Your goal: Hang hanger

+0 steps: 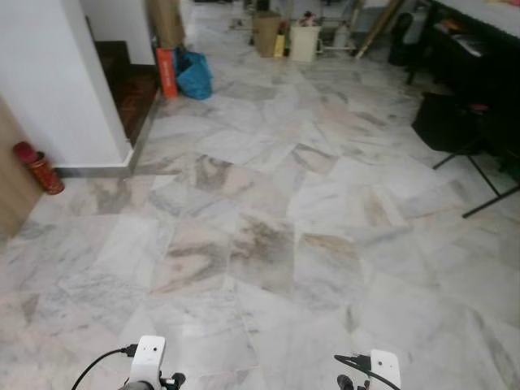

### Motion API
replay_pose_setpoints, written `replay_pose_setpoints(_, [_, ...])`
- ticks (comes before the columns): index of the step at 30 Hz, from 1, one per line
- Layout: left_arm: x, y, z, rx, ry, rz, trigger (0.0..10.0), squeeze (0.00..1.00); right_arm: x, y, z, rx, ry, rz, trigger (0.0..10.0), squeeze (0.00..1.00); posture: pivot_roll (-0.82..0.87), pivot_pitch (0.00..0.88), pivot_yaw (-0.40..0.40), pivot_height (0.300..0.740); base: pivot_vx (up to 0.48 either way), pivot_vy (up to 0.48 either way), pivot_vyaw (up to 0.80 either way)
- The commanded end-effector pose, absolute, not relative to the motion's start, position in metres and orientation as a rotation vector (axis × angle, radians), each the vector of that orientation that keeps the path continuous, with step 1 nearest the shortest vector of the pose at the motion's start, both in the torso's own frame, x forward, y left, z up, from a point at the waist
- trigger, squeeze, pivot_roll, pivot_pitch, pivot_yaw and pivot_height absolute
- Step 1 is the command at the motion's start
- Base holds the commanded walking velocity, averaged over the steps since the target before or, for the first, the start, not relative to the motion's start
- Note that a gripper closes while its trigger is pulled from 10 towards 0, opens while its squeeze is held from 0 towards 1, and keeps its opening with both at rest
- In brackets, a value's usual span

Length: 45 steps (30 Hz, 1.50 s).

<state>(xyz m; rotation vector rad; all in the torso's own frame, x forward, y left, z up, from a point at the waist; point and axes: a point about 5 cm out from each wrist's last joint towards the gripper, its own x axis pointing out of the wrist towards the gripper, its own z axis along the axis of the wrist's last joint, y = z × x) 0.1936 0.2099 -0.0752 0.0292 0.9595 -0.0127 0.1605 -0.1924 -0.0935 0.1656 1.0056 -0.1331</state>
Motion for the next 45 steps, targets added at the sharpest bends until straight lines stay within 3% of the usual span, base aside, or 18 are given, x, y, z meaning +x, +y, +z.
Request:
replay_pose_setpoints(1, [0.1923,0.2086,-0.0762,0.012,0.966,-0.018,10.0,0.00,0.1578,-0.1912,-0.0948,0.152,1.020,-0.126,10.0,0.00,-0.05,0.000,-0.038,0.740,0.000,0.000,-0.79])
replay_pose_setpoints(28, [0.1913,0.2099,-0.0759,0.050,0.971,-0.074,10.0,0.00,0.1602,-0.1940,-0.0935,0.125,1.021,-0.097,10.0,0.00,-0.06,0.000,-0.036,0.740,0.000,0.000,-0.79])
replay_pose_setpoints(36, [0.1926,0.2098,-0.0751,0.059,0.971,-0.093,10.0,0.00,0.1609,-0.1949,-0.0931,0.127,1.018,-0.103,10.0,0.00,-0.06,0.000,-0.035,0.740,0.000,-0.409,-0.80])
replay_pose_setpoints(45, [0.1938,0.2096,-0.0746,0.054,0.967,-0.092,10.0,0.00,0.1635,-0.1968,-0.0917,0.123,1.007,-0.106,10.0,0.00,-0.08,0.000,-0.029,0.740,0.000,0.000,-0.80])
